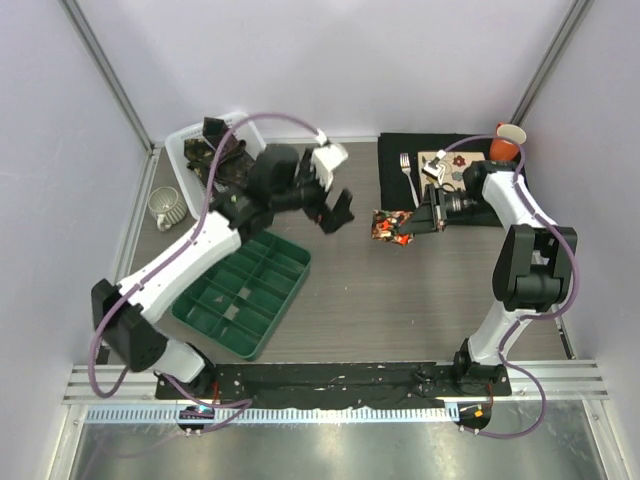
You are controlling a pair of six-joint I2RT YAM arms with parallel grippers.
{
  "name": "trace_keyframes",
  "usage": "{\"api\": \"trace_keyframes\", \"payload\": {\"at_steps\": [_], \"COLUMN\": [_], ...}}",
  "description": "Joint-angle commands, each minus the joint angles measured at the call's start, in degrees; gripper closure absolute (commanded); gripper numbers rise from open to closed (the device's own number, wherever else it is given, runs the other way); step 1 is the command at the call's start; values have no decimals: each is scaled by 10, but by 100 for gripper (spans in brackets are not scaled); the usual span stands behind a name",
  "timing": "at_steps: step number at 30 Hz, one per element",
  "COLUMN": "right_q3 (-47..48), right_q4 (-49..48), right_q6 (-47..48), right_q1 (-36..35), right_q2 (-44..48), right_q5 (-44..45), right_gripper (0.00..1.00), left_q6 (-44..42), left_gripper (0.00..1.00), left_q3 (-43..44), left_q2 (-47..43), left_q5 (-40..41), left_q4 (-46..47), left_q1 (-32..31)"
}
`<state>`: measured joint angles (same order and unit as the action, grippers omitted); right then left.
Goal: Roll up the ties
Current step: Pick up the tie at the center of the board.
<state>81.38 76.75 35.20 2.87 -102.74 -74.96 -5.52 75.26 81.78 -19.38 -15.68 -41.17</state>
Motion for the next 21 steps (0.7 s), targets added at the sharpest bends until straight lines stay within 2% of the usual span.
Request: {"api": "trace_keyframes", "payload": {"at_steps": [1, 2, 3, 4, 7, 8, 9, 10, 11, 12, 13, 14, 16, 19, 21], "right_q3": [34, 36, 39, 41, 36, 33, 29, 18, 15, 8, 4, -3, -45, -71, -69], "right_q4": [96, 96, 96, 97, 97, 97, 96, 96, 96, 94, 91, 72, 38, 23, 18], "right_q6": [15, 13, 14, 14, 14, 13, 9, 0, -6, -10, -20, -30, -85, -93, -101], "right_q1": [9, 9, 9, 8, 6, 5, 3, -2, -8, -15, -23, -45, -62, -73, -74], "right_q2": [44, 46, 48, 53, 65, 75, 82, 90, 101, 104, 108, 113, 126, 127, 120], "right_q5": [-40, -41, -49, -55, -79, -87, -98, -103, -106, -115, -118, -123, -128, -129, -129], "right_gripper": [99, 99, 99, 99, 99, 99, 99, 99, 99, 99, 99, 99, 99, 99, 99], "left_q6": [81, 103, 116, 130, 250, 330, 380, 418, 452, 528, 563, 596, 623, 676, 698], "left_gripper": [0, 0, 1, 0, 0, 0, 0, 0, 0, 0, 0, 0, 0, 0, 0], "left_q3": [284, 333, 405, 410, 317, 267, 238, 207, 138, 96, 52, -10, -30, -93, -121], "left_q2": [132, 156, 179, 183, 146, 144, 139, 131, 107, 85, 65, 40, 43, 34, 36], "left_q5": [12, -24, -107, -174, -295, -331, -401, -421, -433, -432, -422, -411, -409, -394, -385], "left_q4": [-309, -386, -412, -412, -290, -225, -186, -142, -43, 25, 102, 217, 228, 340, 378], "left_q1": [34, 48, 63, 97, 136, 143, 147, 151, 152, 152, 152, 151, 141, 120, 96]}}
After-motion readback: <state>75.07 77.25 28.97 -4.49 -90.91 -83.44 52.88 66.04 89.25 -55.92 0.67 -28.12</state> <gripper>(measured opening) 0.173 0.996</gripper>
